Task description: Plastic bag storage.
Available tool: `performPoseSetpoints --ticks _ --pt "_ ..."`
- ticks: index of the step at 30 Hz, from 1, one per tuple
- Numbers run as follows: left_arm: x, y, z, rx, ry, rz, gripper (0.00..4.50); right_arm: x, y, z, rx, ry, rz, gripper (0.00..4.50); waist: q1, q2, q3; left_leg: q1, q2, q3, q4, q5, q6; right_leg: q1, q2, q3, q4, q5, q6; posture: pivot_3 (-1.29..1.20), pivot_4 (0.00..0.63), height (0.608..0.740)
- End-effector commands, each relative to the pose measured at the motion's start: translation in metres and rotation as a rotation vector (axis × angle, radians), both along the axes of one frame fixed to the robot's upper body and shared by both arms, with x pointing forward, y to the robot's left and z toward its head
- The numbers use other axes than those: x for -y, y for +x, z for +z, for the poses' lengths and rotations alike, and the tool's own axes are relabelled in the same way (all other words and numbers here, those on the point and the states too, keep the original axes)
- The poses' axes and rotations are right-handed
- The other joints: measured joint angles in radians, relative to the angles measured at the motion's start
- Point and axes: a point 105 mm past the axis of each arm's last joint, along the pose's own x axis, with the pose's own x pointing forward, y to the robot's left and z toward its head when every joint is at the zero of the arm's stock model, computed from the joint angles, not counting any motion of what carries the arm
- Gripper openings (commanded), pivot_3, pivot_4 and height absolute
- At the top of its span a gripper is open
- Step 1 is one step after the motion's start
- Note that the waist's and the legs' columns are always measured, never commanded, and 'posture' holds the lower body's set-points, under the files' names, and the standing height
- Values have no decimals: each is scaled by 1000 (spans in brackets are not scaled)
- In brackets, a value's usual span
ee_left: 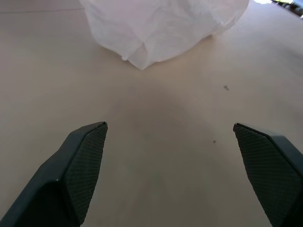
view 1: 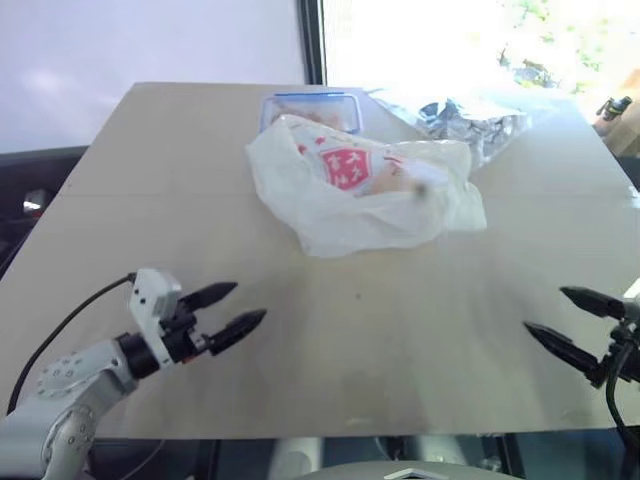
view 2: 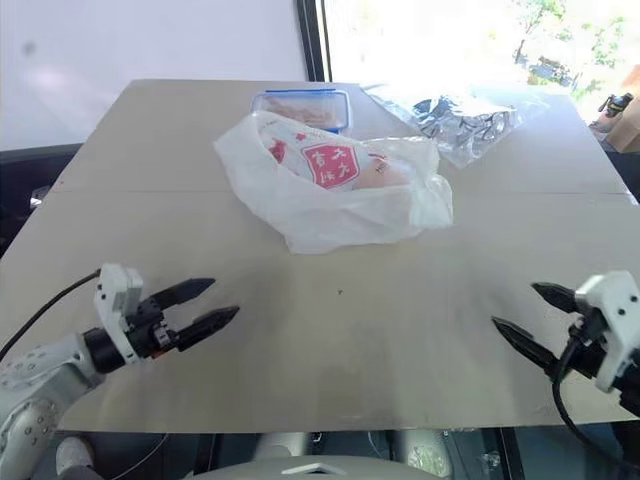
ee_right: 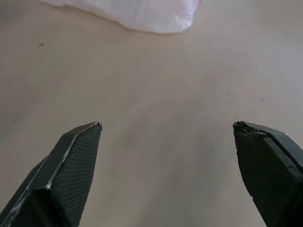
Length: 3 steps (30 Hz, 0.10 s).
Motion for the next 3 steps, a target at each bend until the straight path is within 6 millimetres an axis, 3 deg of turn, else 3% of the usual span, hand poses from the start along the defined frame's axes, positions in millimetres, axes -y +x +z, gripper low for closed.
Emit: performPoseSetpoints --ticks 1,3 --pt "-5 -4 3 47 28 19 4488 -2 3 1 59 -53 27 4500 -5 0 0 0 0 0 0 0 0 0 0 1 0 0 0 0 150 740" --pt "-7 -6 2 46 32 33 4488 0 6 -1 67 -58 27 4500 -7 0 0 0 0 0 1 0 0 0 1 2 1 0 0 0 150 740"
